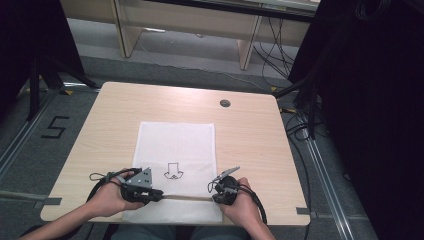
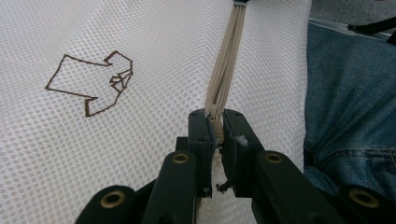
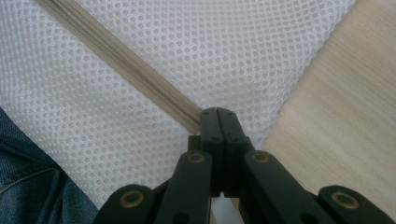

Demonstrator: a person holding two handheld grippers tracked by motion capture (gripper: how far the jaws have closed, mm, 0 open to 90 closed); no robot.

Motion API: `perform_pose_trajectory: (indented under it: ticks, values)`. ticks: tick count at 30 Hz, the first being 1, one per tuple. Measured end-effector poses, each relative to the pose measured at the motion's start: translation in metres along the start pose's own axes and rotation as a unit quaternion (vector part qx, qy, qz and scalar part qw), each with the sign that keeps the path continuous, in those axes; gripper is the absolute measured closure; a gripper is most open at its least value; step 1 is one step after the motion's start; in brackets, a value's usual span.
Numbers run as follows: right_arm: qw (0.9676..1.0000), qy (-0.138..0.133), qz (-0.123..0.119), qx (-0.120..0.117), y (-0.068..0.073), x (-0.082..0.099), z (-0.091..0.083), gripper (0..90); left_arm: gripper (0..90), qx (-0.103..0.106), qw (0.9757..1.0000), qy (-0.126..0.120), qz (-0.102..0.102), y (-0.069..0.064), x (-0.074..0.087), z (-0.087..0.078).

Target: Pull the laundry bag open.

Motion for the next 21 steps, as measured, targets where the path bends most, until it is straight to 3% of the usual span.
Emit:
perform_pose_trajectory:
  ticks: [5, 16, 17, 21]
  values:
    - [1.0, 0.0, -0.002, 0.0, 0.0, -0.0001, 0.0, 90.0, 81.8, 0.003, 0.9999, -0.007, -0.006, 0.0005, 0.0018, -0.0012]
    - [1.0, 0.001, 0.004, 0.001, 0.0007, 0.0002, -0.0004, 90.0, 81.9, 0.001, 1.0, -0.006, -0.002, 0.0011, 0.002, -0.0025]
    - [1.0, 0.001, 0.004, 0.002, 0.0008, 0.0002, -0.0003, 90.0, 81.8, -0.001, 1.0, -0.002, 0.006, 0.0022, 0.0024, -0.0032]
    - [1.0, 0.003, -0.002, -0.001, 0.0003, 0.0001, -0.0001, 90.0, 81.8, 0.001, 1.0, -0.005, -0.003, 0.0022, 0.0048, -0.0046]
Point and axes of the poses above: each handheld gripper's, and its own axes: z roughly forward along the jaws, x roughly out of its underside, y roughly to its left, the point moved 2 cm from there along z, roughly forward along the jaws, and after that the axes turned 1 degree about x, right-handed, at the moved point
